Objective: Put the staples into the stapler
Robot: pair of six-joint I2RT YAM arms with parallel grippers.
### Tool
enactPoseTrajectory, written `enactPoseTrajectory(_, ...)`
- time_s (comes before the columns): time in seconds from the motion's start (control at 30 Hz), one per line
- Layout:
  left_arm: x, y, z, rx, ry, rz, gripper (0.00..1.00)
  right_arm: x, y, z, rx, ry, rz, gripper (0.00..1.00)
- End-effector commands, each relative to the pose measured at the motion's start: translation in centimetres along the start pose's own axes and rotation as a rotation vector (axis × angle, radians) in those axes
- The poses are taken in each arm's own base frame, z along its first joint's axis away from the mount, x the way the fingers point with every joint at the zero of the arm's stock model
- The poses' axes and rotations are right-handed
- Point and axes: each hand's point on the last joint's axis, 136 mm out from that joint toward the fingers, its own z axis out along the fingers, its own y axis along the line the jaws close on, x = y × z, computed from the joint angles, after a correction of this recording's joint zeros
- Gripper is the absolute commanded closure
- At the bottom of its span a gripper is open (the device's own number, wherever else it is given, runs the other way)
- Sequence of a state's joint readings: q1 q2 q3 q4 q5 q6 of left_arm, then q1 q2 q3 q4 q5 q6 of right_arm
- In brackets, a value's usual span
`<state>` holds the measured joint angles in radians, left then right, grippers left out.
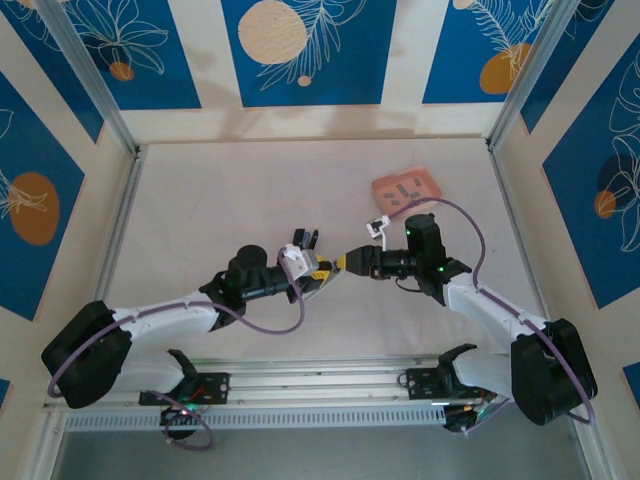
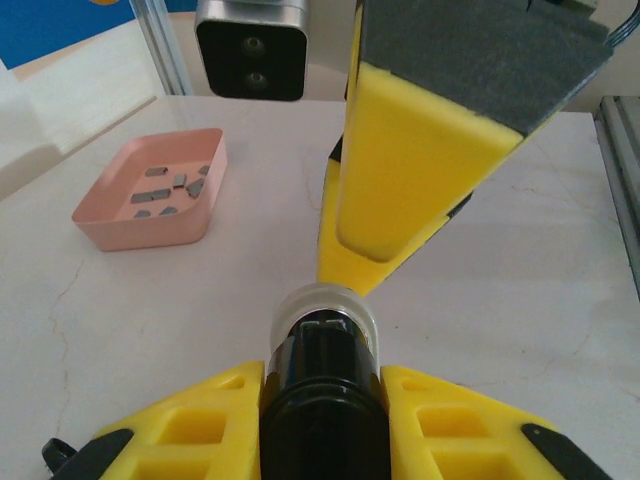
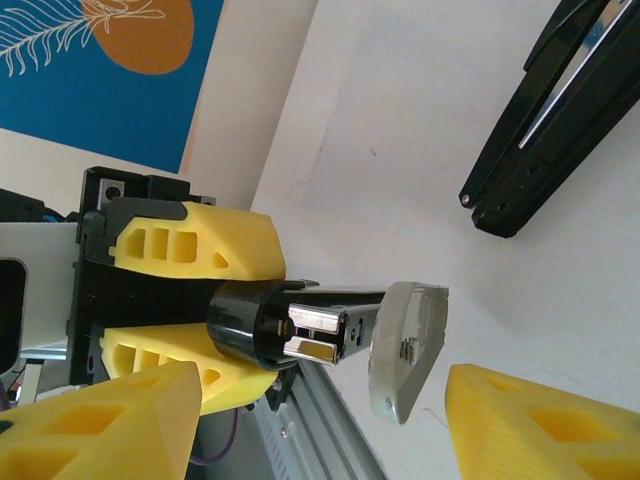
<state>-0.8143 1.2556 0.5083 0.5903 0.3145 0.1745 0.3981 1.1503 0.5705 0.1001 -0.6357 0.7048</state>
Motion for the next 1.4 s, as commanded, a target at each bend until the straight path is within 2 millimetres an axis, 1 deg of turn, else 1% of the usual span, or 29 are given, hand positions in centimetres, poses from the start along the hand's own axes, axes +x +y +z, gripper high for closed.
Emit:
enactPoseTrajectory(0.0, -3.2, 0.0, -0.6, 0.017, -0.122, 0.025, 1.00, 0.5, -0.2, 0.0, 0.035, 0.024, 0.011, 0.35)
enactPoseTrajectory(0.2, -3.7, -0.2, -0.4, 0.036, -0.139, 0.026, 1.00, 1.0, -0.9, 0.5, 0.085, 0.046, 0.000, 0.38)
enactPoseTrajectory(0.33, -4.0, -0.4, -0.3, 0.053, -0.148, 0.028, 1.00, 1.1, -1.0, 0.7, 0.090, 0.053, -0.007, 0.43)
enactPoseTrajectory(0.6, -4.3, -0.6, 0.0, 0.072, -0.164, 0.020, 1.00, 1.0, -0.9, 0.9, 0.095, 0.050, -0.028, 0.63)
enactPoseTrajectory(0.7, -4.2, -0.6, 0.1, 0.074, -0.164, 0.018, 1.00, 0.8, -0.8, 1.0, 0.102, 0.046, -0.036, 0.68)
enactPoseTrajectory(0.87, -4.4, -0.6, 0.0, 0.070, -0.169, 0.020, 1.00, 0.8, -1.9, 0.8, 0.165, 0.023, -0.030, 0.72)
enactPoseTrajectory(1.03, -4.4, -0.6, 0.0, 0.069, -0.167, 0.026, 1.00, 0.8, -2.0, 0.6, 0.174, 0.012, -0.032, 0.73)
enactPoseTrajectory(1.17, -4.5, -0.7, 0.1, 0.076, -0.169, 0.026, 1.00, 0.9, -2.1, 0.9, 0.178, 0.020, -0.034, 0.73)
enactPoseTrajectory(1.23, -4.5, -0.7, 0.2, 0.080, -0.170, 0.023, 1.00, 0.9, -2.0, 1.1, 0.176, 0.018, -0.042, 0.78)
enactPoseTrajectory(1.3, -4.4, -0.6, 0.2, 0.078, -0.168, 0.021, 0.99, 0.7, -1.7, 1.1, 0.178, 0.006, -0.057, 0.86)
enactPoseTrajectory(1.37, -4.2, -0.5, 0.3, 0.068, -0.160, 0.019, 0.95, 0.4, -1.3, 0.9, 0.186, -0.010, -0.079, 0.93)
